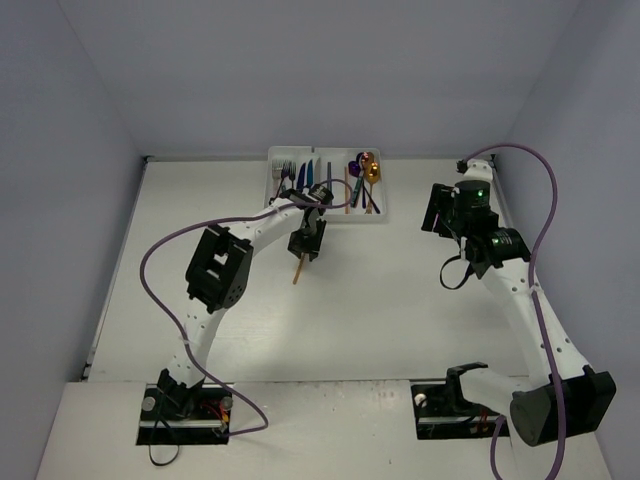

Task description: Sort the eating utensils into containers

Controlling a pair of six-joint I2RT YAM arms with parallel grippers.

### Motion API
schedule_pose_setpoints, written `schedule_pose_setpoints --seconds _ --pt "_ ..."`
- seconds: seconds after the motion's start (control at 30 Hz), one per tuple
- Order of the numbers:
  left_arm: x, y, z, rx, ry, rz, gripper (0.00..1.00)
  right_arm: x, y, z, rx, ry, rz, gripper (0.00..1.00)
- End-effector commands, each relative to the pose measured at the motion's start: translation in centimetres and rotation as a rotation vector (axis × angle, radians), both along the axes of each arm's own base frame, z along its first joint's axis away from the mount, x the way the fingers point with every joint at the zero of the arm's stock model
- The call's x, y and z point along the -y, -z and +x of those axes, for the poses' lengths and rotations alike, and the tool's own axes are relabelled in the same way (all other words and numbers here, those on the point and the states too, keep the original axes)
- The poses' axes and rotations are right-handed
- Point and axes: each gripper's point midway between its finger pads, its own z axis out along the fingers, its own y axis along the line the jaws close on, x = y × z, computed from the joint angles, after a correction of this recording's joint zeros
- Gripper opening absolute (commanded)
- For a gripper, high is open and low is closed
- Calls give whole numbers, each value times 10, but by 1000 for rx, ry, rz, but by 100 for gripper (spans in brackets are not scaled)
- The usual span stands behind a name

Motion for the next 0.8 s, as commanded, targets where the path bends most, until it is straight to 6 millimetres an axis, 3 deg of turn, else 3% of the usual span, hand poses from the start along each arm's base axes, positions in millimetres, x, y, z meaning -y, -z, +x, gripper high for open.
schedule_pose_setpoints --seconds 0.0,0.2,0.33,0.4,0.5,0.6,0.77 --pt "1 -12 9 32 -10 -7 31 3 -11 2 42 6 0 60" --pt "-11 -4 8 24 -31 30 28 3 -9 0 39 8 2 60" --pt "-13 3 1 -1 -40 35 15 3 -9 -1 39 9 6 60" --pt "-13 6 -5 -15 -38 38 2 4 -9 -2 36 12 7 60" --pt "-9 -4 -12 -5 -28 25 0 3 -9 -3 36 10 12 59" --pt "-3 -36 -16 50 -9 -17 0 2 -12 -4 44 9 18 59" --pt "2 -127 -4 238 -32 -141 0 2 -15 -10 51 8 31 59"
